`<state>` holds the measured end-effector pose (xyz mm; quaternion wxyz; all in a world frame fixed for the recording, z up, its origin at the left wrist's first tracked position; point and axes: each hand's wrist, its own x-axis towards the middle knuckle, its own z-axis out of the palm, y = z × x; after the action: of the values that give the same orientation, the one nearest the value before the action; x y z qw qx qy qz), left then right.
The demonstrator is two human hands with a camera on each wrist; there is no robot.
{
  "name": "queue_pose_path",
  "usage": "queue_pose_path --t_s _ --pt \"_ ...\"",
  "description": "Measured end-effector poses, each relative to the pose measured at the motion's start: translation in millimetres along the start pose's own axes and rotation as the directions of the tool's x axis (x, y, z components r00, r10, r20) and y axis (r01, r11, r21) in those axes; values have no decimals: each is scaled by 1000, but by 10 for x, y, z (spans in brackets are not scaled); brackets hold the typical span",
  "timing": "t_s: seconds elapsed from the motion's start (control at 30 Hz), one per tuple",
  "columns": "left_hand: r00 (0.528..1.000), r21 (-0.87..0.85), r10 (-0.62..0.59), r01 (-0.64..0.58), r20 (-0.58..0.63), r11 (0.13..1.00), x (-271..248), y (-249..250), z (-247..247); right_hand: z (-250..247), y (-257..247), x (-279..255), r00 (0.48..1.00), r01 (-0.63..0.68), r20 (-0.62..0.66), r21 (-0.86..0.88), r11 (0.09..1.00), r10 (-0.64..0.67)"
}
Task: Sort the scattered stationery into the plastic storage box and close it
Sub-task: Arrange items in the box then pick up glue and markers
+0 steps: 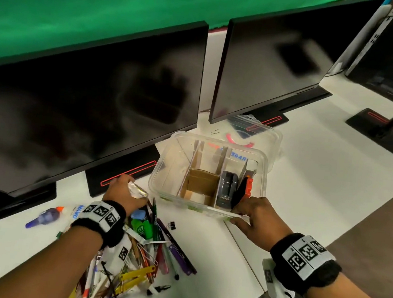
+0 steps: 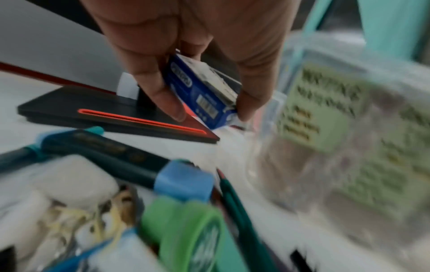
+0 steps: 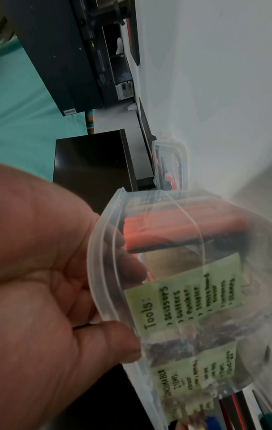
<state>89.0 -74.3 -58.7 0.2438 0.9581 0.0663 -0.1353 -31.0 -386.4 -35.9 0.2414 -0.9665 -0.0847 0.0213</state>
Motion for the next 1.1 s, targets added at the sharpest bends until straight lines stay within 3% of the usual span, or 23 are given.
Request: queue_pose_path --t_s 0.13,0.2,0.3,0.37,0.47,0.57,0.63,0.7,0.83,1.1 --pt "997 -100 -67 69 27 993 5 -40 -383 4 14 21 1000 19 -12 7 1000 -19" --pt "1000 -56 0 0 8 998 -31 117 -563 6 19 18 999 34 -32 6 999 -34" --pt "979 -52 204 -203 6 978 -86 619 -692 7 17 9 998 41 -39 14 999 -40" --pt "918 -50 388 -385 76 921 -98 1003 -628 -4 15 9 999 42 -31 18 999 -42" --pt "781 -25 596 -603 185 797 -162 1561 -409 -29 10 5 1000 24 0 36 999 -24" --pt "668 57 696 -731 264 680 -168 1973 -155 -35 19 10 1000 15 23 60 998 -16" --pt "637 138 709 -765 302 629 -116 2156 7 -41 25 9 999 7 32 66 998 -9" --pt "629 235 704 -777 329 584 -44 2285 164 -44 29 1 999 8 31 66 998 -10" --pt "675 391 624 -737 394 551 95 2395 389 -52 24 -3 999 15 31 79 997 -18" --pt "666 612 582 -718 466 332 232 2472 569 -115 72 61 994 21 102 65 998 -27"
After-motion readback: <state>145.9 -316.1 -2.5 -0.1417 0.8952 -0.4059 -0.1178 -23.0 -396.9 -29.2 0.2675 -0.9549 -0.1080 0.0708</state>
